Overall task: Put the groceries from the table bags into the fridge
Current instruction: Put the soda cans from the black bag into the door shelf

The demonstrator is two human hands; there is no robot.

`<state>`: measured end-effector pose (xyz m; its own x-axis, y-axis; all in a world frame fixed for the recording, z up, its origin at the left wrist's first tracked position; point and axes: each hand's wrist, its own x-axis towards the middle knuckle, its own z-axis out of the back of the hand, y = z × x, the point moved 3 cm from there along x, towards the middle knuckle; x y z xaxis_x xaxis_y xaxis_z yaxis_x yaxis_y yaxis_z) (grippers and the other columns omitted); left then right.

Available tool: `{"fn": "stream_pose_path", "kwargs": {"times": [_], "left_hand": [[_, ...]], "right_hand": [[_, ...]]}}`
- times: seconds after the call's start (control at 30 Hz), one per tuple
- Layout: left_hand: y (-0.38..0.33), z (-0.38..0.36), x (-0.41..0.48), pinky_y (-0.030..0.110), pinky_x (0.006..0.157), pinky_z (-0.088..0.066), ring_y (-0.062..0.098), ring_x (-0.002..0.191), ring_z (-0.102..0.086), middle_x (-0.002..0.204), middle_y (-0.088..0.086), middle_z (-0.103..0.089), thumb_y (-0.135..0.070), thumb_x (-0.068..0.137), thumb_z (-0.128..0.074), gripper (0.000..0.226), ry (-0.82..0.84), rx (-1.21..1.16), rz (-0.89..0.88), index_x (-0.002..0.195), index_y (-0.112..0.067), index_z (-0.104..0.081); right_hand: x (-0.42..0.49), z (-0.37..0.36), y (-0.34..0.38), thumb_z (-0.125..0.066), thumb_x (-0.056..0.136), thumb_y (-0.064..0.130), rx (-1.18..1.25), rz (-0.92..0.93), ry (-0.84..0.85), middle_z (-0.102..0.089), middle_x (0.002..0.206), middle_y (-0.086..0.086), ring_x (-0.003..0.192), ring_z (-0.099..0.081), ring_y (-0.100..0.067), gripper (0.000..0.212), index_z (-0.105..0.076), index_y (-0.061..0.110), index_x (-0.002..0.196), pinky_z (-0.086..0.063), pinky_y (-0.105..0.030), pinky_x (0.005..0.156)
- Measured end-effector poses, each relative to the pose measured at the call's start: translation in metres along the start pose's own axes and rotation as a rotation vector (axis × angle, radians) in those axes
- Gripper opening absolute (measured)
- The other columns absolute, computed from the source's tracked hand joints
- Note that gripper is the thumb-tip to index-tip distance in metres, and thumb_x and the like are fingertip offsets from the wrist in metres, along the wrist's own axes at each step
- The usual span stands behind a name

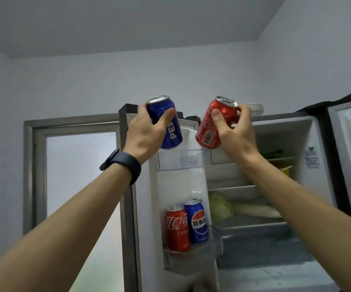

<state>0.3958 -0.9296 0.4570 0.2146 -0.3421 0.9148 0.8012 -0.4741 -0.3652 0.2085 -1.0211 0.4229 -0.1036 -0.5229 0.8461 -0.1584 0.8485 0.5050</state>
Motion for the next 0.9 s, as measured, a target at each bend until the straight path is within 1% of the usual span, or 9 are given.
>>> {"fn": "stream_pose_path", "kwargs": {"times": [0.1,0.23,0.37,0.47,0.53,0.6,0.67,0.8,0.9], "left_hand": [[-0.001,-0.025,0.022,0.021,0.073,-0.044,0.017,0.101,-0.056,0.117,0.002,-0.060,-0.050,0.095,-0.058,0.059,0.047,0.136,0.040,0.136,-0.010,-0.043],[0.003,-0.058,0.041,0.016,0.055,-0.038,0.017,0.092,-0.053,0.113,0.004,-0.057,-0.052,0.097,-0.053,0.058,0.184,0.372,0.192,0.133,-0.009,-0.039],[0.025,-0.076,0.048,0.021,0.057,-0.044,0.008,0.071,-0.052,0.082,-0.004,-0.052,-0.051,0.098,-0.051,0.045,0.320,0.534,0.353,0.114,-0.010,-0.039],[0.033,-0.077,0.049,0.024,0.060,-0.046,0.013,0.070,-0.056,0.082,0.002,-0.060,-0.047,0.099,-0.052,0.041,0.373,0.604,0.422,0.096,-0.007,-0.053],[0.036,-0.076,0.052,0.035,0.081,-0.057,0.024,0.089,-0.067,0.101,0.011,-0.068,-0.045,0.097,-0.055,0.046,0.379,0.551,0.512,0.110,-0.001,-0.057],[0.035,-0.075,0.053,0.045,0.091,-0.057,0.030,0.102,-0.067,0.104,0.012,-0.065,-0.044,0.094,-0.060,0.071,0.338,0.502,0.582,0.141,0.000,-0.030],[0.034,-0.078,0.053,0.047,0.093,-0.055,0.029,0.103,-0.066,0.096,0.006,-0.060,-0.044,0.094,-0.061,0.076,0.341,0.543,0.565,0.145,-0.010,-0.017],[0.029,-0.084,0.047,0.044,0.095,-0.052,0.031,0.109,-0.059,0.124,0.014,-0.054,-0.054,0.094,-0.056,0.059,0.328,0.940,0.302,0.137,-0.017,-0.040],[0.021,-0.079,0.047,0.043,0.093,-0.052,0.026,0.111,-0.053,0.125,0.007,-0.051,-0.062,0.085,-0.063,0.059,0.315,1.209,0.081,0.127,-0.021,-0.055]], "right_hand": [[0.035,-0.012,-0.029,-0.063,0.095,0.042,0.029,0.002,0.068,-0.050,0.106,0.020,0.091,-0.055,-0.001,0.058,-0.034,0.023,0.141,-0.049,-0.030,0.086],[0.069,-0.032,-0.064,-0.063,0.094,0.048,-0.024,0.016,0.167,-0.058,0.107,0.011,0.098,-0.060,-0.013,0.053,-0.041,0.021,0.135,-0.050,-0.028,0.081],[0.084,-0.055,-0.096,-0.059,0.094,0.055,-0.117,-0.043,0.341,-0.062,0.117,-0.002,0.097,-0.059,-0.017,0.056,-0.047,0.017,0.133,-0.046,-0.018,0.066],[0.082,-0.066,-0.114,-0.059,0.091,0.060,-0.180,-0.105,0.458,-0.065,0.114,-0.002,0.094,-0.060,-0.018,0.052,-0.055,0.020,0.124,-0.044,-0.022,0.065],[0.081,-0.067,-0.118,-0.059,0.090,0.062,-0.168,-0.117,0.505,-0.067,0.111,-0.001,0.093,-0.061,-0.017,0.049,-0.058,0.024,0.122,-0.044,-0.024,0.065],[0.082,-0.065,-0.118,-0.057,0.090,0.063,-0.171,-0.081,0.529,-0.067,0.108,0.003,0.092,-0.061,-0.015,0.043,-0.061,0.031,0.118,-0.045,-0.023,0.066],[0.083,-0.065,-0.119,-0.057,0.088,0.065,-0.255,0.004,0.521,-0.065,0.105,0.004,0.096,-0.060,-0.016,0.038,-0.063,0.034,0.109,-0.047,-0.030,0.077],[0.086,-0.065,-0.117,-0.058,0.081,0.066,-0.537,0.076,0.520,-0.050,0.116,-0.005,0.112,-0.050,-0.028,0.053,-0.058,0.027,0.117,-0.047,-0.042,0.095],[0.091,-0.058,-0.112,-0.069,0.069,0.063,-0.571,0.020,0.657,-0.053,0.124,-0.006,0.113,-0.054,-0.027,0.071,-0.052,0.029,0.129,-0.050,-0.044,0.096]]}}
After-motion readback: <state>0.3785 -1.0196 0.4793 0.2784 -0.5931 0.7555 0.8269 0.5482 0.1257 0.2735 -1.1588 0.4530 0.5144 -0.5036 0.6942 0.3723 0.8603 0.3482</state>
